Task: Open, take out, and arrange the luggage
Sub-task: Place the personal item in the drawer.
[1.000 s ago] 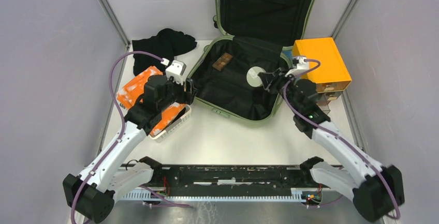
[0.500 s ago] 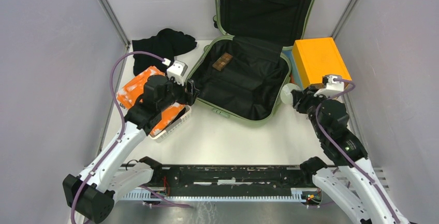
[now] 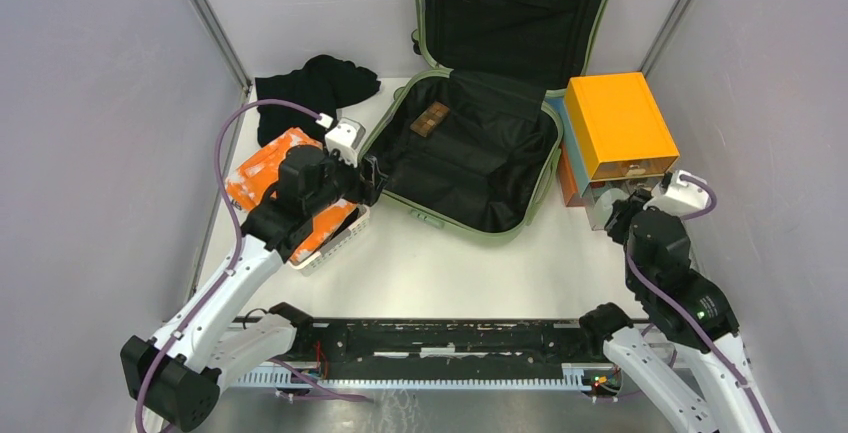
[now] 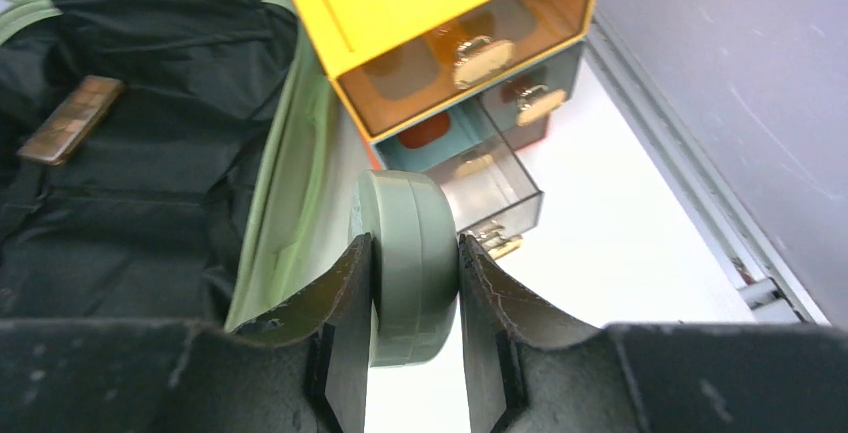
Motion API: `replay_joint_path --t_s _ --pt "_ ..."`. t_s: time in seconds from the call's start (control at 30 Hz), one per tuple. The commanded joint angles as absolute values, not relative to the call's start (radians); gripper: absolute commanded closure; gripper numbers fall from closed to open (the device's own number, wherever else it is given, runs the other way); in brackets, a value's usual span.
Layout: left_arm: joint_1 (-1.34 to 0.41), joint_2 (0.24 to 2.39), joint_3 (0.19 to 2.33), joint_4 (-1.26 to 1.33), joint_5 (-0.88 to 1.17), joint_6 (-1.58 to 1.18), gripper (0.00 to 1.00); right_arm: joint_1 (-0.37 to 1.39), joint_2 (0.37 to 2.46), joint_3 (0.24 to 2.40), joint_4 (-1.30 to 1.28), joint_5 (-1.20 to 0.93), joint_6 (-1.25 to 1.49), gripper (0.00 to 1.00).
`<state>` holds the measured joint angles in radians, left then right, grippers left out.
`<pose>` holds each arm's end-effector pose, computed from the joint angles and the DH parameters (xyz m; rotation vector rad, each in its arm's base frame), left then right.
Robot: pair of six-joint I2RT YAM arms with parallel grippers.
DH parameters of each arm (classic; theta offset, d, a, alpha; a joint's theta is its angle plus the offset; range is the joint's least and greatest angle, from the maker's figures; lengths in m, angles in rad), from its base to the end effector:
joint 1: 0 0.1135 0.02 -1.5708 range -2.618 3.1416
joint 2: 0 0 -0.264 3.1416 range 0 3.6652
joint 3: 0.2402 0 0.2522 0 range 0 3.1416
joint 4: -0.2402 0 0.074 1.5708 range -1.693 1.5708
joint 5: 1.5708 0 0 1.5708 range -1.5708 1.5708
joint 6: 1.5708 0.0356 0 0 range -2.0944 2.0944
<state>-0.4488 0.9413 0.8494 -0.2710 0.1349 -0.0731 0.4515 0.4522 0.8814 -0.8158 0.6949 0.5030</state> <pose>0.1927 -0.0981 0.3254 0.4553 1.9064 -0.4763 0.0767 0.0119 0.3471 0.4878 1.7997 -0.0231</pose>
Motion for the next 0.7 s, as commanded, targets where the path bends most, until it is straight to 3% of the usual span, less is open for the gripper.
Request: replay_joint_path --t_s 0.0,0.67 --pt "-0.472 0.921 0.861 -0.214 0.143 -0.098 0.28 0.457 0.421 0.859 -0.893 0.883 0.583 1.00" --pt "-0.519 0.915 0.860 -0.224 0.103 -0.084 0.28 0.458 0.553 0.738 -0.594 0.965 0.494 1.00"
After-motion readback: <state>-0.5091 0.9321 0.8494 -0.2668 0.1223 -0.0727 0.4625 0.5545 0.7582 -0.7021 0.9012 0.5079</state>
